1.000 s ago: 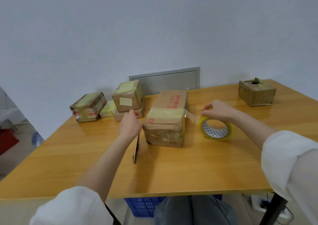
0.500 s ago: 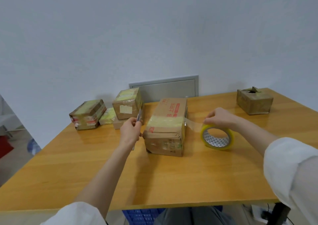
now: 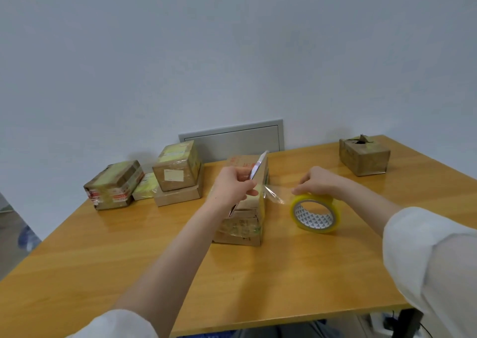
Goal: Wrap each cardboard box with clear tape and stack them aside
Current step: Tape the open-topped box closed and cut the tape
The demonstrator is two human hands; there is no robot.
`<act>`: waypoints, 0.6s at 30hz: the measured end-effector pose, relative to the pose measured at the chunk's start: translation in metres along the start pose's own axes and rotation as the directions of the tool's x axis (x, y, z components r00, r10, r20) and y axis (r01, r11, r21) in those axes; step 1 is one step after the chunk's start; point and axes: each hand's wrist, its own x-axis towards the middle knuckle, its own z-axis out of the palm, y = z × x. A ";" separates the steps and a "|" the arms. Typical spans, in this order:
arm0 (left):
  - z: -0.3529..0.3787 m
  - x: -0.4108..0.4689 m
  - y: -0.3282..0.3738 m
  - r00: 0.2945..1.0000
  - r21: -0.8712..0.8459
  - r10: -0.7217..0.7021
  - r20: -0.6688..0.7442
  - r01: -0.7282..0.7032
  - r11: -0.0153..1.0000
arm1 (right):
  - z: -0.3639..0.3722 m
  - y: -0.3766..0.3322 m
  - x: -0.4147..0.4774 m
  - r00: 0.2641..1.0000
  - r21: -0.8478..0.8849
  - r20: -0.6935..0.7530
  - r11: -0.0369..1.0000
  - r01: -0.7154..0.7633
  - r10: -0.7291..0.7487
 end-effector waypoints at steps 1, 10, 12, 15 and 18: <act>0.001 0.000 0.000 1.000 0.003 0.007 -0.010 -0.007 1.000 | 0.000 0.001 0.001 1.000 0.017 -0.004 1.000 0.000 0.000; 0.031 -0.002 -0.005 0.981 0.492 0.175 -0.083 -0.113 0.863 | 0.000 -0.010 0.003 1.000 -0.041 0.002 0.999 -0.007 0.007; 0.041 -0.004 -0.008 0.975 0.567 0.203 -0.088 -0.118 0.815 | 0.003 -0.014 0.002 1.000 -0.082 0.008 0.997 -0.018 0.018; 0.048 -0.006 -0.015 0.955 0.682 0.276 -0.111 -0.129 0.720 | 0.007 -0.013 0.003 1.000 -0.146 0.011 0.989 -0.003 0.004; 0.053 -0.004 -0.022 0.956 0.750 0.269 -0.117 -0.093 0.655 | 0.010 -0.013 0.004 1.000 -0.179 0.002 0.984 -0.006 0.007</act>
